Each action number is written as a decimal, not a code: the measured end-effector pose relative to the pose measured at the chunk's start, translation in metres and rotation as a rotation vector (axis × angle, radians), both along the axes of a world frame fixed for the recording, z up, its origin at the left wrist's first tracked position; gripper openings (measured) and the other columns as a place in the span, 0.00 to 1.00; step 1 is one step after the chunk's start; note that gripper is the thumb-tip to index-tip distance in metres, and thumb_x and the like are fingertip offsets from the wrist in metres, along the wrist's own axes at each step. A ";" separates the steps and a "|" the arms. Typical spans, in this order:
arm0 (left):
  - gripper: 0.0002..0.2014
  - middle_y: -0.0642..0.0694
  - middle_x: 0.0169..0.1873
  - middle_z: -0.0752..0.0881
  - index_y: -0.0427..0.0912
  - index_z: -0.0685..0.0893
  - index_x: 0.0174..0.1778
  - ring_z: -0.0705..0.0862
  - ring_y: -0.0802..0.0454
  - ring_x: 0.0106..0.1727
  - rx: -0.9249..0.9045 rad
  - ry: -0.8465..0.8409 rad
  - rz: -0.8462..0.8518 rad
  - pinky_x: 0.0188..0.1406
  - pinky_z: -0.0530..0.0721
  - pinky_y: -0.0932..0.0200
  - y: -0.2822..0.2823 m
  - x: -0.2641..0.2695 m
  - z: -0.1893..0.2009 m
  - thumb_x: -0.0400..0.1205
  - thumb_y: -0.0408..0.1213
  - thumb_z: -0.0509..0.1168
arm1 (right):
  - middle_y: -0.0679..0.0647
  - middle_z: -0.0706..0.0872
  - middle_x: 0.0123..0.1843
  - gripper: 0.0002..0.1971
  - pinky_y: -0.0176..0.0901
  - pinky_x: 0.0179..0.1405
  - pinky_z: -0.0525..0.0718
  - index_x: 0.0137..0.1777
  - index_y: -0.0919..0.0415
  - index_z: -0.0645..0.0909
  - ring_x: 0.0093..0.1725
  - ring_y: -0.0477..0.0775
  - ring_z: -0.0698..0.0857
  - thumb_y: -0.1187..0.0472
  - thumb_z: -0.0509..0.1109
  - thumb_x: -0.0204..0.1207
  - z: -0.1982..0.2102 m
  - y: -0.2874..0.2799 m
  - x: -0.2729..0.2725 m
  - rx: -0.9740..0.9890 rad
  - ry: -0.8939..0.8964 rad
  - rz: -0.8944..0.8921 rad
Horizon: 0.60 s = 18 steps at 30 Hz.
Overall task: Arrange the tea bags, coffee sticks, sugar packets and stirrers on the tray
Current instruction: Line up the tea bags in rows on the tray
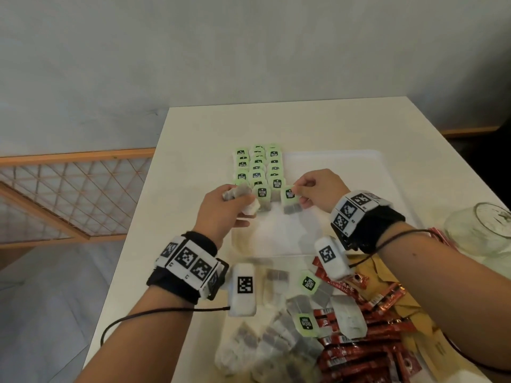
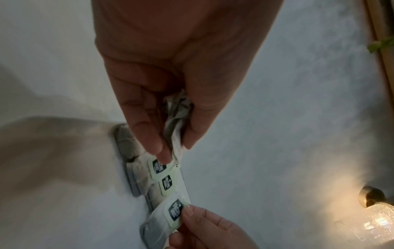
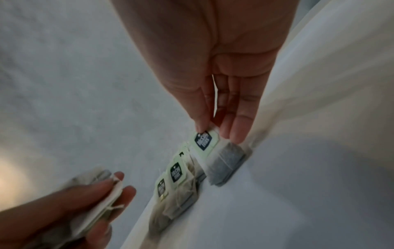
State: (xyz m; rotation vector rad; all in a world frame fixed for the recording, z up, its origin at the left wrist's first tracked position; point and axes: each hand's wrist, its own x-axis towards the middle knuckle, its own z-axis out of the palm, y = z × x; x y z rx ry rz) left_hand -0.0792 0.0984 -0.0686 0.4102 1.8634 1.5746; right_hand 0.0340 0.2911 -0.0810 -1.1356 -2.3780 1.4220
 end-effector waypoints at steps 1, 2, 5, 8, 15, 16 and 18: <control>0.11 0.37 0.45 0.90 0.34 0.84 0.57 0.91 0.45 0.40 0.009 -0.020 0.009 0.33 0.88 0.59 -0.001 -0.003 -0.001 0.80 0.33 0.71 | 0.57 0.90 0.35 0.03 0.32 0.33 0.86 0.45 0.60 0.87 0.32 0.50 0.89 0.61 0.74 0.77 -0.001 0.000 -0.004 -0.001 0.013 -0.004; 0.11 0.38 0.45 0.89 0.33 0.83 0.57 0.91 0.45 0.39 0.021 -0.044 0.018 0.34 0.88 0.58 -0.002 -0.005 -0.001 0.81 0.32 0.71 | 0.56 0.90 0.34 0.03 0.33 0.33 0.86 0.45 0.60 0.87 0.32 0.50 0.89 0.61 0.74 0.77 -0.002 0.000 -0.008 -0.003 0.028 -0.009; 0.12 0.39 0.44 0.89 0.32 0.83 0.59 0.91 0.45 0.37 0.043 -0.112 0.042 0.35 0.90 0.57 -0.005 -0.010 -0.003 0.82 0.33 0.70 | 0.57 0.90 0.34 0.03 0.37 0.34 0.89 0.46 0.62 0.86 0.31 0.51 0.90 0.63 0.75 0.77 -0.006 -0.001 -0.018 -0.042 0.069 -0.047; 0.13 0.40 0.46 0.89 0.34 0.84 0.59 0.90 0.48 0.39 0.017 -0.150 0.060 0.36 0.91 0.55 -0.005 -0.009 -0.006 0.83 0.38 0.69 | 0.59 0.90 0.34 0.05 0.43 0.38 0.91 0.48 0.65 0.86 0.32 0.54 0.91 0.64 0.75 0.76 -0.008 -0.001 -0.024 -0.078 0.074 -0.058; 0.13 0.47 0.47 0.86 0.42 0.84 0.60 0.83 0.53 0.43 -0.016 -0.124 0.033 0.31 0.84 0.65 -0.001 0.007 -0.005 0.83 0.44 0.69 | 0.50 0.87 0.41 0.07 0.34 0.29 0.85 0.52 0.57 0.85 0.35 0.50 0.87 0.58 0.76 0.76 0.009 -0.013 -0.015 -0.021 0.135 -0.092; 0.14 0.47 0.47 0.86 0.42 0.84 0.60 0.84 0.54 0.41 -0.001 -0.117 0.017 0.31 0.84 0.65 0.000 0.011 -0.004 0.82 0.44 0.70 | 0.49 0.86 0.41 0.07 0.36 0.30 0.85 0.52 0.56 0.86 0.36 0.49 0.86 0.57 0.75 0.76 0.014 -0.017 -0.010 -0.027 0.172 -0.084; 0.14 0.46 0.45 0.87 0.40 0.84 0.59 0.86 0.55 0.38 0.029 -0.115 0.004 0.32 0.85 0.63 0.003 0.019 -0.001 0.82 0.43 0.71 | 0.50 0.89 0.43 0.07 0.41 0.36 0.87 0.51 0.56 0.87 0.37 0.49 0.86 0.56 0.75 0.76 0.021 -0.029 0.000 -0.102 0.220 -0.028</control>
